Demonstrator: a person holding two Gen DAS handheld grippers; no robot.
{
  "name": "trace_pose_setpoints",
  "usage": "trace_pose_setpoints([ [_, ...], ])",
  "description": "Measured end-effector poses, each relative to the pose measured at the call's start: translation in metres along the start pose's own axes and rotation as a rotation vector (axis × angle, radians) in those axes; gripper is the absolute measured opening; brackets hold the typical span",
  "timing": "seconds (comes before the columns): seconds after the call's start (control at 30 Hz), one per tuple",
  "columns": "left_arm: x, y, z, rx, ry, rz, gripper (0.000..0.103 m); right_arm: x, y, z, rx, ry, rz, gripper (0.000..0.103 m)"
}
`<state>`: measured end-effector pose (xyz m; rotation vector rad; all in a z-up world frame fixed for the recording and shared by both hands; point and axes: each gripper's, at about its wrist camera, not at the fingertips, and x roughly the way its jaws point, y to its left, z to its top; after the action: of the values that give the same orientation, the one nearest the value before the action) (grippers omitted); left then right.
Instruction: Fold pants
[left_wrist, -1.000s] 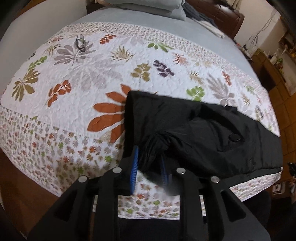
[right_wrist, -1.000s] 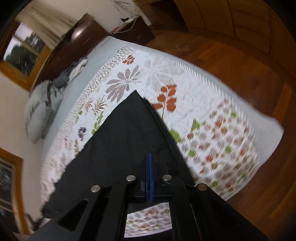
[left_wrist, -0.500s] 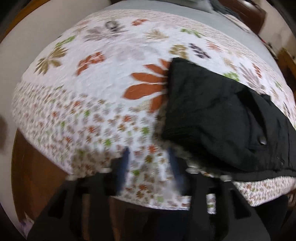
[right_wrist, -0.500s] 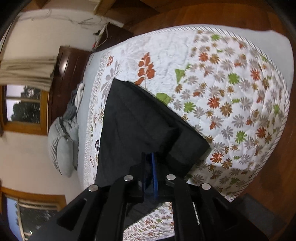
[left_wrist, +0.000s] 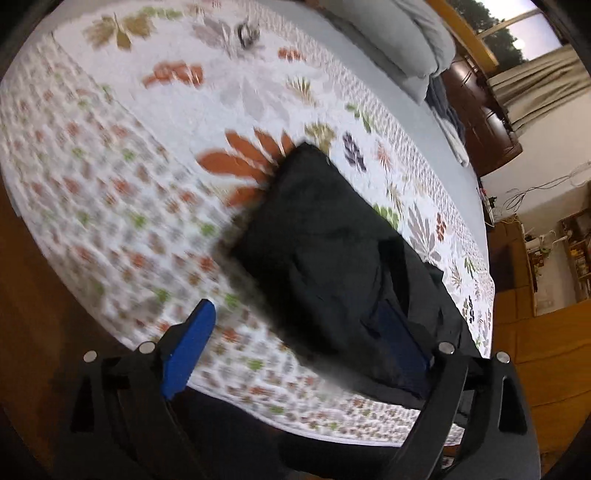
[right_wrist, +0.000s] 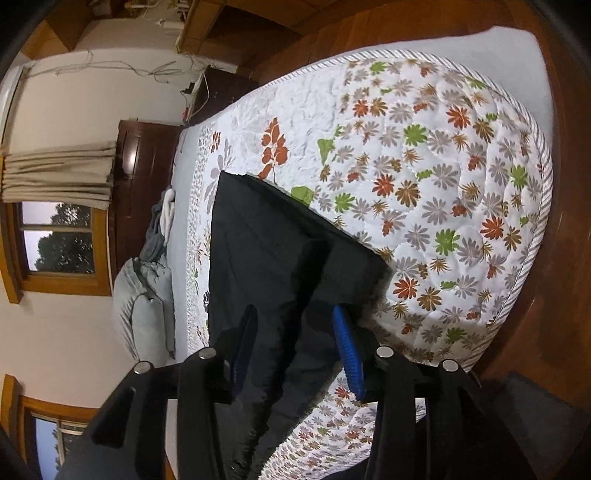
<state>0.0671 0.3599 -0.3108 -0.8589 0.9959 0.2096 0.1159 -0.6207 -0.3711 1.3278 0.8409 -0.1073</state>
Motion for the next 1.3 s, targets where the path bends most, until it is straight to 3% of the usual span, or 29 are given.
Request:
trace_pose_setpoints([
  [0.1, 0.027, -0.002, -0.001, -0.061, 0.037, 0.04, 0.09, 0.001, 0.002, 0.001, 0.006, -0.005, 0.009, 0.052],
  [0.23, 0.05, 0.003, 0.003, -0.154, 0.046, 0.051, 0.09, 0.006, 0.01, 0.004, 0.005, -0.006, 0.019, 0.053],
  [0.3, 0.054, 0.002, 0.004, -0.153, 0.039, 0.068, 0.086, 0.01, 0.011, 0.006, 0.009, -0.005, 0.023, 0.053],
  [0.33, 0.059, -0.002, 0.006, -0.139, 0.042, 0.076, 0.072, 0.012, 0.013, 0.009, 0.014, -0.004, 0.023, 0.053],
  [0.37, 0.063, -0.005, 0.008, -0.127, 0.051, 0.078, 0.049, 0.015, 0.013, 0.011, 0.021, -0.007, 0.028, 0.053],
  [0.4, 0.066, -0.01, 0.008, -0.112, 0.064, 0.09, 0.04, 0.017, 0.014, 0.012, 0.025, -0.008, 0.031, 0.053],
  [0.47, 0.069, -0.018, 0.009, -0.079, 0.061, 0.129, 0.031, 0.021, 0.018, 0.013, 0.017, -0.007, 0.038, 0.052],
  [0.53, 0.069, -0.022, 0.01, -0.06, 0.057, 0.156, 0.026, 0.022, 0.023, 0.011, -0.016, -0.01, 0.009, 0.031],
  [0.57, 0.07, -0.024, 0.011, -0.065, 0.054, 0.16, 0.024, 0.021, 0.024, 0.01, -0.029, -0.015, -0.001, 0.011],
  [0.67, 0.064, -0.022, 0.013, -0.079, 0.047, 0.162, 0.02, 0.009, 0.028, 0.008, -0.053, -0.036, 0.003, 0.006],
  [0.87, 0.054, -0.015, 0.013, -0.086, 0.059, 0.15, 0.017, -0.006, 0.015, 0.001, -0.079, -0.026, -0.035, 0.005],
  [1.13, 0.049, -0.012, 0.013, -0.07, 0.072, 0.143, 0.015, -0.007, 0.002, -0.001, -0.078, -0.021, -0.061, 0.005],
  [1.3, 0.065, -0.009, 0.012, -0.075, 0.084, 0.181, 0.016, 0.005, -0.002, 0.0, -0.069, -0.014, -0.093, 0.005],
])
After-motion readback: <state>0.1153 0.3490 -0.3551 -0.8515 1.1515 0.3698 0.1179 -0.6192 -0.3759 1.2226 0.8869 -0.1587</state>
